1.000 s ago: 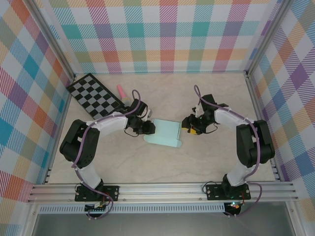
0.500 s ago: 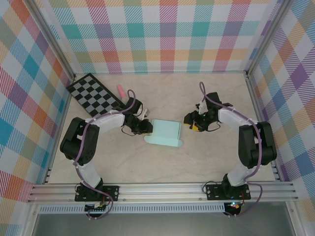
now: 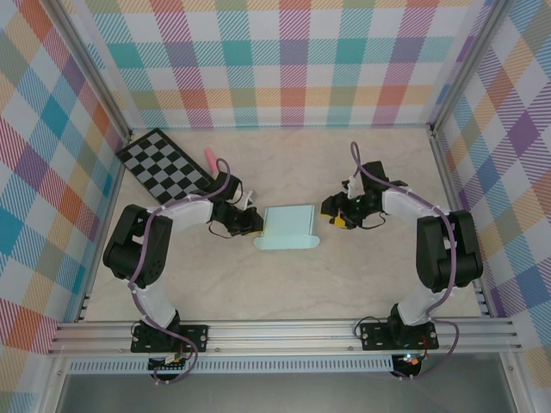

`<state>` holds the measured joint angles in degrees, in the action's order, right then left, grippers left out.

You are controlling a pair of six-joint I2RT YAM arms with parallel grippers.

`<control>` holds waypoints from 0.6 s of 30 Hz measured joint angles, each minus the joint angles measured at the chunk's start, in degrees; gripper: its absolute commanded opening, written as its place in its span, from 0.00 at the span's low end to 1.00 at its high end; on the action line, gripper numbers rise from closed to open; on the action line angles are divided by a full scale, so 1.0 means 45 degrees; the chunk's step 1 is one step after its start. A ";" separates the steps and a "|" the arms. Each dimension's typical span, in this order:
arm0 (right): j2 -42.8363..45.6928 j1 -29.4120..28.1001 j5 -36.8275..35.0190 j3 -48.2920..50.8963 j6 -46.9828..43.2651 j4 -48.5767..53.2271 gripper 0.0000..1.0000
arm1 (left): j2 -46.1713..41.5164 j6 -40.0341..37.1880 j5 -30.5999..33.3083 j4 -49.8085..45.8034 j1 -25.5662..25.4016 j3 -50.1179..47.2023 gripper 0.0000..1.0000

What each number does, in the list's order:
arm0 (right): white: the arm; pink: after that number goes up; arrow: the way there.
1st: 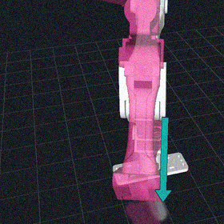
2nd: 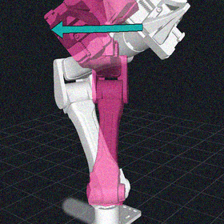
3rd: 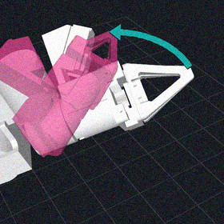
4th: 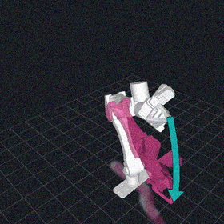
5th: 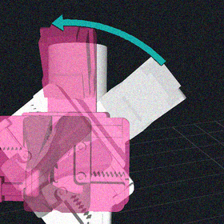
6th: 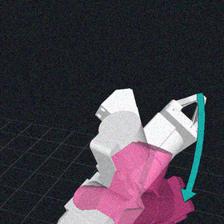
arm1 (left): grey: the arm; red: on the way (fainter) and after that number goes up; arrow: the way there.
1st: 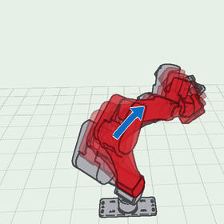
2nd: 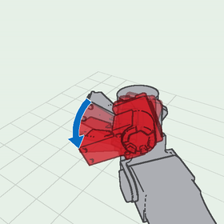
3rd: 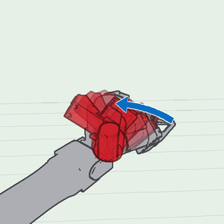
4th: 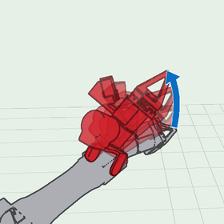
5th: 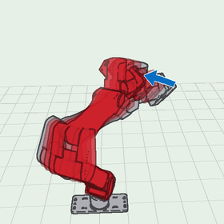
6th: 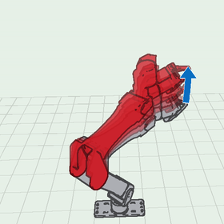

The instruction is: Fold the paper box

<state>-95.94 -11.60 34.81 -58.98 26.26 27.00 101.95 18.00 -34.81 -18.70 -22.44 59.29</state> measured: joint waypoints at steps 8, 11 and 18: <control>-0.0180 0.0000 0.0321 -0.0034 -0.0160 -0.0019 0.74 | 0.0053 0.0000 -0.0223 0.0189 0.0199 -0.0063 0.11; -0.0194 0.0000 0.0821 -0.0029 -0.0151 -0.0204 0.81 | 0.0058 0.0005 -0.0267 0.0194 0.0204 -0.0063 0.11; -0.0505 -0.0136 0.2215 0.0539 0.1336 -0.2025 0.80 | 0.0112 0.0092 -0.0408 0.0243 0.0223 -0.0063 0.11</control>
<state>-98.21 -12.21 44.77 -56.55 32.27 17.89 102.45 18.41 -36.64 -17.61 -21.43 59.00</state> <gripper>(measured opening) 0.807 0.115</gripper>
